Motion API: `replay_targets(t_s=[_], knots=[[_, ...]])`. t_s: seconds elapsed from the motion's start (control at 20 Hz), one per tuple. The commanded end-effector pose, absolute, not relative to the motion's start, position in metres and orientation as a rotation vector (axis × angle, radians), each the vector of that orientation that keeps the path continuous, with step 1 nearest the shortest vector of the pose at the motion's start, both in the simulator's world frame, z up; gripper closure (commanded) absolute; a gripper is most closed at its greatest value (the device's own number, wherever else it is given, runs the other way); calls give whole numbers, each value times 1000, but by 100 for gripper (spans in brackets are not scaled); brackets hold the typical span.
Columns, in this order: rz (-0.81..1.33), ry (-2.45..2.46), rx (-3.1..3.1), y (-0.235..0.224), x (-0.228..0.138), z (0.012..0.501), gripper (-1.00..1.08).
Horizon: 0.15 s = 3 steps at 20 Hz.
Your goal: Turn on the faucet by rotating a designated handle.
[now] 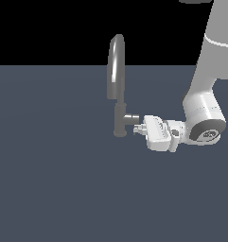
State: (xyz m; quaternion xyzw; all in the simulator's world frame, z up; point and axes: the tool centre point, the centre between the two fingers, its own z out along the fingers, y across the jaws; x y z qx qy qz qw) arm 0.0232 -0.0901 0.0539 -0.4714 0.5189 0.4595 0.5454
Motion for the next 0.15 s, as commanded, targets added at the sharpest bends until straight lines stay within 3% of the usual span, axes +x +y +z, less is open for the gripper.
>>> replay_targets(t_s=[0.0,0.1], knots=[[1093,1268,-1103,-87,25,28,108],[1095,1271,-1101,-87,26,24,108]])
